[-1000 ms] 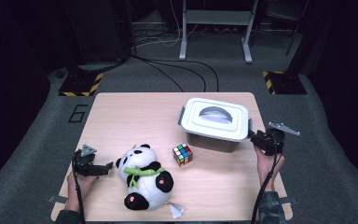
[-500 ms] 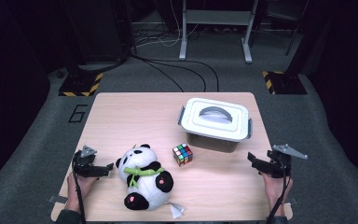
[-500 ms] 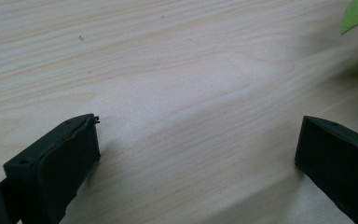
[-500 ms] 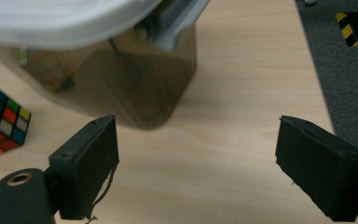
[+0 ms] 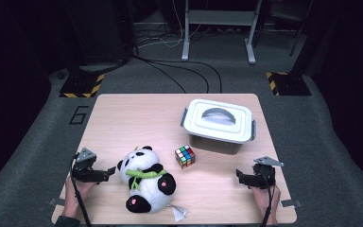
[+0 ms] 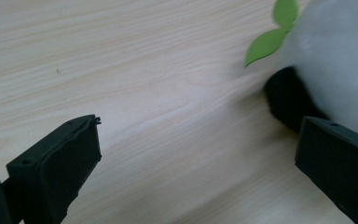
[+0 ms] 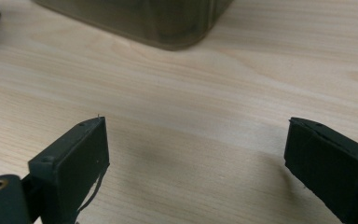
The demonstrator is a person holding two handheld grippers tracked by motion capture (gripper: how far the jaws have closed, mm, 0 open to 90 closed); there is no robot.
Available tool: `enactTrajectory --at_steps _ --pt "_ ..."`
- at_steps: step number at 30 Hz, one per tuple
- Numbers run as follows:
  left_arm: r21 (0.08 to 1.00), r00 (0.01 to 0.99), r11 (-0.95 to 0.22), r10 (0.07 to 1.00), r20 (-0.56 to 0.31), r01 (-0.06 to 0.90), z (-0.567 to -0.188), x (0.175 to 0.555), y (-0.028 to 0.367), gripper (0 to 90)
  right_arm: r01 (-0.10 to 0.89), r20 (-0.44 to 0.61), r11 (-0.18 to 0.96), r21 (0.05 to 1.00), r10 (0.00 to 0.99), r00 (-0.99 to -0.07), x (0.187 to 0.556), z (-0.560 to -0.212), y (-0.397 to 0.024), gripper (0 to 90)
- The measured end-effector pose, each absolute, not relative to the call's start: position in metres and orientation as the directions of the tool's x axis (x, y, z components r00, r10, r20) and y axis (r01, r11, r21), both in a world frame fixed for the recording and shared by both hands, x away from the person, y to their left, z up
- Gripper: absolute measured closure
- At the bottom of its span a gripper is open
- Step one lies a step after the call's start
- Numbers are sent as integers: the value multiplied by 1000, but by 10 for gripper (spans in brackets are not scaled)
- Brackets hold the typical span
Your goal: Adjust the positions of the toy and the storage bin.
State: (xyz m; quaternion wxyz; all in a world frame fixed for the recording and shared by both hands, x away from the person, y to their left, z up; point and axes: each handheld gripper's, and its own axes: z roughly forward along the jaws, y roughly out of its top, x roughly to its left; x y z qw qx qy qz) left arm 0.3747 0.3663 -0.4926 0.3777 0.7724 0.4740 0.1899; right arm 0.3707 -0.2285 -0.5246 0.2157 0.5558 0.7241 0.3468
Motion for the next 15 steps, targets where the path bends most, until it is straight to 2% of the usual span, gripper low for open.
enactTrajectory --at_steps 15 --pt "823 627 -309 775 -72 477 -438 344 336 0 657 7 197 728 956 -294 371 -528 -221 54"
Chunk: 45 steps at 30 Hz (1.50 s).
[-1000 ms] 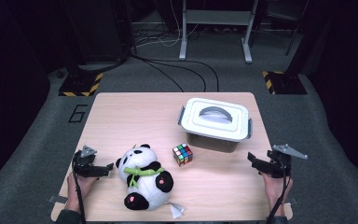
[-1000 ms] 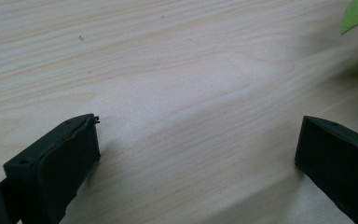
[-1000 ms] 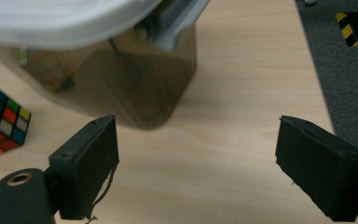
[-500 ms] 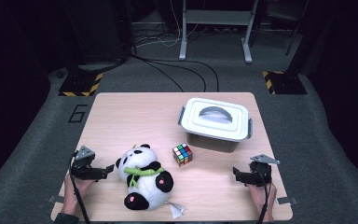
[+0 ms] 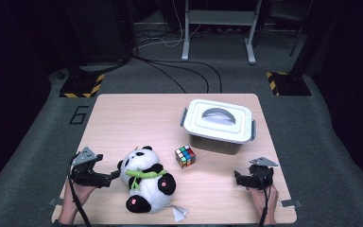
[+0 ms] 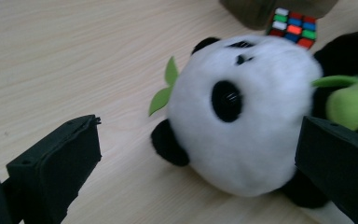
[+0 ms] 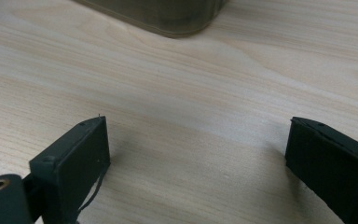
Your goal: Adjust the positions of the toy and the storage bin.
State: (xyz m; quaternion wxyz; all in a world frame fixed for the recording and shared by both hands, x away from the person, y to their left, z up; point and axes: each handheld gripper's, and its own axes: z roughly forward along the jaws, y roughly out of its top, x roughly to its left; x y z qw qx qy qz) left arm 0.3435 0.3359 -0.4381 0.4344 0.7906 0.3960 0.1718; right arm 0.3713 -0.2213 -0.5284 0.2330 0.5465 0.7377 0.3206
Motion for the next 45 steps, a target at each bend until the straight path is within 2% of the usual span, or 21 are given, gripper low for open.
enactTrajectory --at_steps 10,15,18,20,23,28,29,39,45 --pt "830 712 -363 700 -57 423 -426 336 304 8 657 6 196 728 957 -291 371 -528 -221 55" --pt "829 757 -384 650 -70 407 -428 337 290 99 657 7 193 729 958 -288 371 -529 -221 56" --pt "819 782 -421 621 -54 391 -431 335 281 186 658 5 191 728 959 -284 371 -529 -222 57" --pt "809 793 -456 609 -21 371 -434 334 276 304 658 6 189 729 959 -282 371 -529 -222 58" --pt "808 805 -461 593 -26 366 -439 333 271 465 659 6 187 729 960 -279 371 -528 -222 58" --pt "798 831 -485 555 -35 357 -446 328 265 698 657 4 187 730 960 -278 371 -529 -222 60" --pt "801 827 -488 561 -16 346 -446 326 263 716 656 3 189 731 960 -279 371 -529 -222 61" --pt "840 817 -454 576 21 298 -428 319 274 751 655 6 183 733 961 -275 371 -529 -222 67" --pt "861 759 -412 649 48 298 -411 328 288 750 655 7 181 734 962 -274 371 -529 -222 68"
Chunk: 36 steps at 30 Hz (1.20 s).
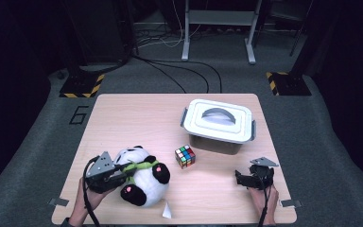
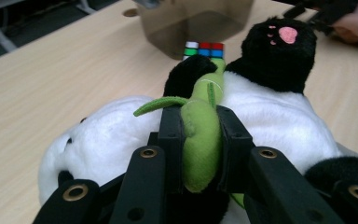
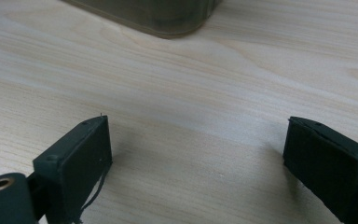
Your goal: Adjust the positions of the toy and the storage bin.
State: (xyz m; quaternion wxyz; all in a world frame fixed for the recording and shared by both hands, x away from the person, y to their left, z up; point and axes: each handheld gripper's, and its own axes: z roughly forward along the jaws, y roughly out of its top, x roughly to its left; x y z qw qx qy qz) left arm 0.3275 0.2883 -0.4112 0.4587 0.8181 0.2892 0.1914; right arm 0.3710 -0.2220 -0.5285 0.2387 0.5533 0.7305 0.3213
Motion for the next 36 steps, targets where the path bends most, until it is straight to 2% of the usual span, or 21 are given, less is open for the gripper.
enactTrajectory --at_steps 6,12,36 --pt "865 686 -405 721 101 298 -398 348 297 750 657 8 179 732 962 -272 371 -528 -222 68" --pt "867 626 -385 772 113 318 -391 371 298 749 655 6 181 734 962 -273 371 -529 -222 68" --pt "870 472 -284 879 68 404 -391 466 273 749 658 2 179 731 964 -265 371 -528 -222 68"
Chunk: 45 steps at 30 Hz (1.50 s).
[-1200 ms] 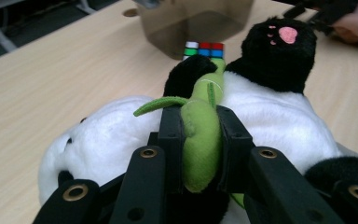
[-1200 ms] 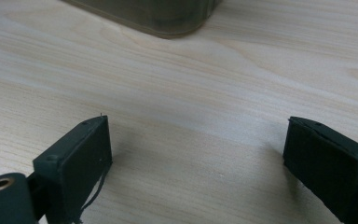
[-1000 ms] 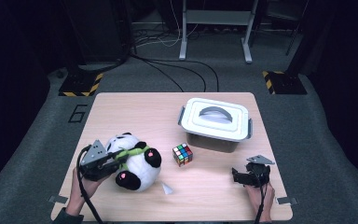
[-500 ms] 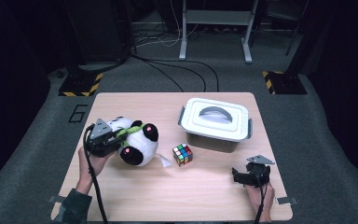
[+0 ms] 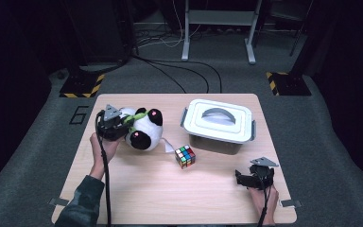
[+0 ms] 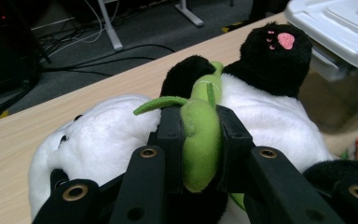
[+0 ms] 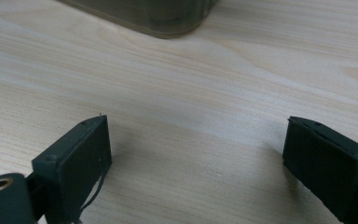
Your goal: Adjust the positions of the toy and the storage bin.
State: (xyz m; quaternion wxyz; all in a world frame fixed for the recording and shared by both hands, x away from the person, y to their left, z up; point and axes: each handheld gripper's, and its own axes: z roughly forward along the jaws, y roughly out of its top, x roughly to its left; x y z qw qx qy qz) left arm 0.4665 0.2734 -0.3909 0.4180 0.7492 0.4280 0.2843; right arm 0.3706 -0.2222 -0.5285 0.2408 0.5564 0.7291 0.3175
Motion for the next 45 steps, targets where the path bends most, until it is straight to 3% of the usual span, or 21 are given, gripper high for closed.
enactTrajectory --at_steps 12,19,23,27,32,35,45 --pt "878 384 -208 923 30 432 -401 502 248 747 659 1 182 730 963 -268 371 -528 -222 69" --pt "836 376 -188 927 -23 515 -431 520 234 745 659 1 182 730 963 -268 371 -528 -222 68" --pt "838 373 -214 928 13 502 -438 518 226 719 658 2 182 730 963 -268 371 -528 -222 69" --pt "840 379 -220 925 19 495 -429 514 230 579 658 2 182 730 963 -268 371 -528 -222 69" --pt "845 402 -208 916 -9 492 -420 503 236 303 657 3 179 732 964 -266 371 -529 -223 71" --pt "851 424 -217 906 -7 478 -414 493 239 211 657 3 179 732 964 -266 371 -528 -223 71" --pt "870 507 -274 861 32 411 -410 451 242 118 657 2 180 732 964 -266 371 -529 -223 71"
